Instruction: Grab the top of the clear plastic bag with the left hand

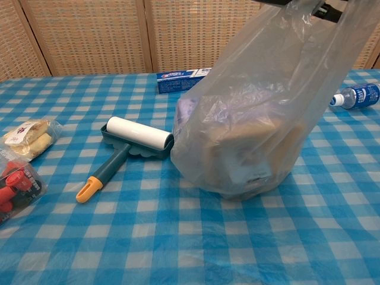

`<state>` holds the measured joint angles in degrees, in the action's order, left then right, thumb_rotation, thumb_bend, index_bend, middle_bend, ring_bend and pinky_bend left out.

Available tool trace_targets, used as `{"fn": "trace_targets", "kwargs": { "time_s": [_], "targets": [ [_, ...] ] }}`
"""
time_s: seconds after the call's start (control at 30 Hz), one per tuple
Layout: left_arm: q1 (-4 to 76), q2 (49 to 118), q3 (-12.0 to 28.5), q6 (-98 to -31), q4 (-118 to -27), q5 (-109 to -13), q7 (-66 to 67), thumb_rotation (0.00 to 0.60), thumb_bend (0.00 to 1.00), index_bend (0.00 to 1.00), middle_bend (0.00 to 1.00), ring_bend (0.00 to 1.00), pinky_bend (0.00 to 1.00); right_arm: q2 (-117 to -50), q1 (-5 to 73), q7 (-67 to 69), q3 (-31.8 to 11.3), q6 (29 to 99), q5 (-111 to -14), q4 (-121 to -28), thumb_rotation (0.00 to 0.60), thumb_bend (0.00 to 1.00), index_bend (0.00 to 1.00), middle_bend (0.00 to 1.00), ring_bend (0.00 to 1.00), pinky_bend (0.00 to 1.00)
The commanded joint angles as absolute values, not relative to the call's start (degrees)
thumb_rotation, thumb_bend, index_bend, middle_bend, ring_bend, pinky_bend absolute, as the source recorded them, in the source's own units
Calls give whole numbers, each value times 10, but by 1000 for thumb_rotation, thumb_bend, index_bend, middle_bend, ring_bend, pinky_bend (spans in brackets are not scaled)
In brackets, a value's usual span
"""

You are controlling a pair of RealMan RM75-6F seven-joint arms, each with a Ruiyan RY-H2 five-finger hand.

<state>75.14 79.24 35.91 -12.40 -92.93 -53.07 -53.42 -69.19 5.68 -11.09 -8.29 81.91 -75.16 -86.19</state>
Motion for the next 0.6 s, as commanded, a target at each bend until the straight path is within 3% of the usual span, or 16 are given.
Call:
{"fn": "trace_targets", "kwargs": {
  "time_s": [0.03,0.33,0.6],
  "targets": [
    [752,792,353,-118,-929,-529,-519,514,17,145,88,99,0,-691,56,-110,-83,820,-750,-862,600,0,113,0,0,0],
    [720,772,345,-122,-953,-527,-483,514,17,167,40,40,0,-690,57,-110,-82,817,-749,-863,600,0,118,0,0,0],
    [690,769,372,-119,-978,-538,-478,514,18,174,21,32,0,-692,59,-115,-81,817,-750,-864,600,0,123,0,0,0]
  ]
}}
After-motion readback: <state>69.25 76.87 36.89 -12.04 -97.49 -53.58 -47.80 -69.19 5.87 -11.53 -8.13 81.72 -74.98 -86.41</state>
